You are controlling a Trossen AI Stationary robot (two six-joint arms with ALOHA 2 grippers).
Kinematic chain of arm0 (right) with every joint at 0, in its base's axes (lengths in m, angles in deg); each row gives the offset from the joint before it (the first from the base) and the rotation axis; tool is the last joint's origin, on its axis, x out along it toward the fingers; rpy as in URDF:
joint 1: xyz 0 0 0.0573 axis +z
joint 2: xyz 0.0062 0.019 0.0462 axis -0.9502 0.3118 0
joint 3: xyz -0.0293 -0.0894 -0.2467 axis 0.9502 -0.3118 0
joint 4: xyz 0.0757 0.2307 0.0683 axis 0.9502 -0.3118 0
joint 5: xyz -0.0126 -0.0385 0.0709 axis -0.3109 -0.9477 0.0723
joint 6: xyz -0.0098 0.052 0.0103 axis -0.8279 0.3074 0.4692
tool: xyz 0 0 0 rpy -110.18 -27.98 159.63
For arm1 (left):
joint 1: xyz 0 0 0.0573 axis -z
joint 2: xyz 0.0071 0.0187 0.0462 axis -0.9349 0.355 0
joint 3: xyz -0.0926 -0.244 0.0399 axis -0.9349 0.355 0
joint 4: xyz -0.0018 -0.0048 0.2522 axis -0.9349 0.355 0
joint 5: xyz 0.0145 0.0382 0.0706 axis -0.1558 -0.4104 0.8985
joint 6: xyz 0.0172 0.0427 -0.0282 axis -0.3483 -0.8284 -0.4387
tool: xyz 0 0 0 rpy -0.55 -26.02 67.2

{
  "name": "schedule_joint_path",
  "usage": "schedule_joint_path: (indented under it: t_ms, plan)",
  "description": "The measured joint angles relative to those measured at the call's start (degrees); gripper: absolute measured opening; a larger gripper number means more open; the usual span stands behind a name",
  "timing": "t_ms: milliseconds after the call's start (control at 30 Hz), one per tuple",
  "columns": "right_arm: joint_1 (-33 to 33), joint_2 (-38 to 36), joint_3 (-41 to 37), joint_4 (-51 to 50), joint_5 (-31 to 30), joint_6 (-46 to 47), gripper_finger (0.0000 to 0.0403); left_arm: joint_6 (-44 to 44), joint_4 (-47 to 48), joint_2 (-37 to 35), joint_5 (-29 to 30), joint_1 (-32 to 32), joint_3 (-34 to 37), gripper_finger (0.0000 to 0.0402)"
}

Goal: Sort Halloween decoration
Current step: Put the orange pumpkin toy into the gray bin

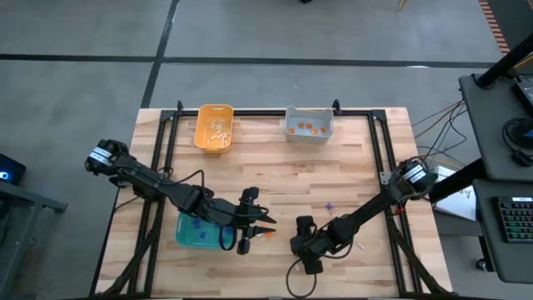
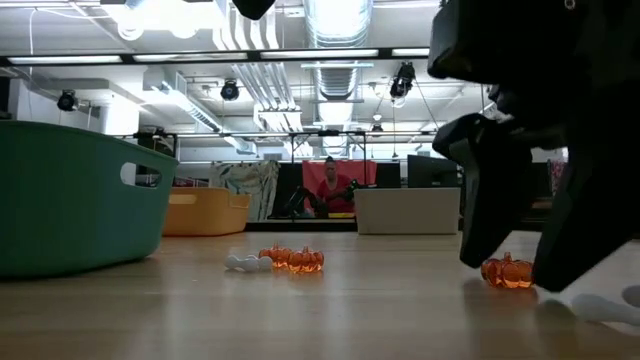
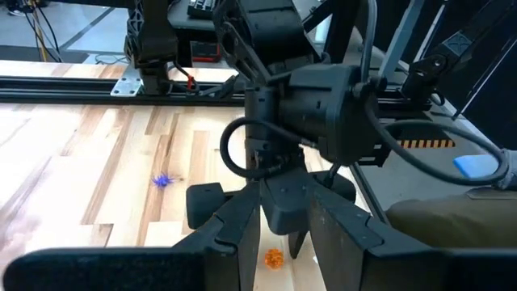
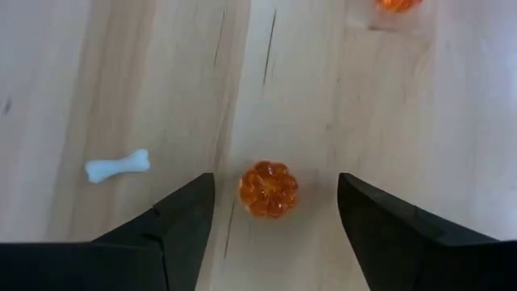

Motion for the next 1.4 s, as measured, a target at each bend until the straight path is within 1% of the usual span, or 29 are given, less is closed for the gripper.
schedule_joint_path:
  t_ms: [133, 267, 633, 867, 967, 1133, 1400]
  plan:
    - [0.0, 0.7, 0.0, 0.1, 0.0, 0.3, 0.0239, 0.0, 0.0, 0.0, 0.0, 0.0, 0.0, 0.0086]
    - [0.0, 0.8, 0.1, 0.2, 0.1, 0.3, 0.0218, 0.0, 0.0, 0.0, 0.0, 0.0, 0.0, 0.0086]
    - [-0.2, 0.8, 0.1, 0.1, 0.0, 1.0, 0.0131, 0.0, 0.0, 0.0, 0.0, 0.0, 0.0, 0.0086]
    - [-0.2, 0.8, 0.1, 0.1, -0.1, 1.0, 0.0086, 0.0, 0.0, 0.0, 0.1, 0.0, 0.0, 0.0086]
    - [-0.2, 0.7, 0.1, 0.1, -0.3, 1.0, 0.0077, 0.4, -0.1, 0.0, 0.1, 0.0, 0.0, 0.0086]
    - [-0.5, -0.6, 0.0, -0.3, 0.0, 1.4, 0.0077, 0.4, -0.4, -1.0, 0.1, 0.0, 0.0, 0.0086]
    - [-3.2, -2.9, 2.3, -3.5, 0.0, -0.9, 0.0060, -4.5, 1.6, -4.1, 0.1, 0.0, 0.0, 0.0086]
